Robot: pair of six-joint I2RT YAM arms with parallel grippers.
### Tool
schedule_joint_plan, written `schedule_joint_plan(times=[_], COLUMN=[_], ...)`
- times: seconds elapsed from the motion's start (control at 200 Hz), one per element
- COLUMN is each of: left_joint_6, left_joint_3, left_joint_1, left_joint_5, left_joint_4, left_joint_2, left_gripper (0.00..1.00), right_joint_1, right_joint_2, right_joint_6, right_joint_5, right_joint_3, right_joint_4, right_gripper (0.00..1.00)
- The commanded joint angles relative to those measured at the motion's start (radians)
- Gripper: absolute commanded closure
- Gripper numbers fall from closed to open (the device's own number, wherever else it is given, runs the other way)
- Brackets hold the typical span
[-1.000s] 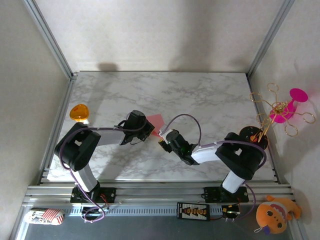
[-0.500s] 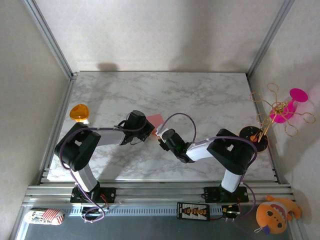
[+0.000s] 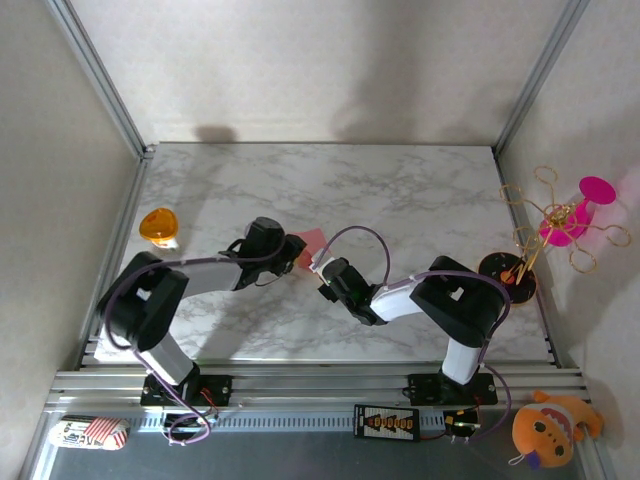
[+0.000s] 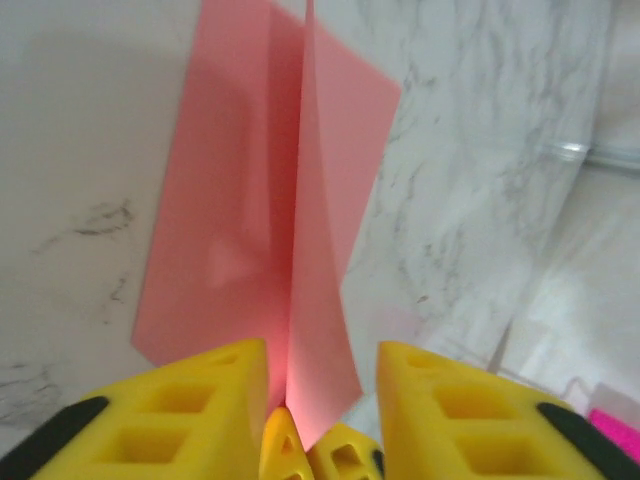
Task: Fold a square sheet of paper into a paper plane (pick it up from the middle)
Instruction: Fourth fold the wing at the center of the table.
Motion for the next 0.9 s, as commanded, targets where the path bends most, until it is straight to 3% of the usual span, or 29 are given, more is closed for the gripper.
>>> schedule_joint_plan(times=[0.0, 0.19, 0.396, 0.731, 0.896], left_joint_6=[-0.004, -0.008, 0.005, 0.04, 0.047], left_joint_3=[-0.07, -0.155, -0.147, -0.058, -0.064], left_joint_1=[0.049, 0.072, 0.069, 0.061, 0.058], left_joint_5=[-0.043, -0.03, 0.059, 0.118, 0.107], left_joint_4=[-0.009, 0.03, 0.141, 0.162, 0.128], left_joint_2=[-0.091, -0.147, -0.066, 0.084, 0.11], left_gripper=[0.63, 0.71, 0.84, 0.87, 0.86], right_joint_1=[0.005, -0.024, -0.05, -0.069, -0.071], right_joint_2=[0.019, 0.032, 0.048, 0.051, 0.05], right_joint_6=[-0.028, -0.025, -0.027, -0.032, -0.016], right_joint_5=[0.002, -0.096, -0.19, -0.258, -0.26], right_joint_3=[0.019, 0.04, 0.042, 0.033, 0.042], right_joint_4=[0.042, 0.104, 0.165, 0.184, 0.149], right_gripper=[0.89, 0.9, 0.9, 0.9, 0.84])
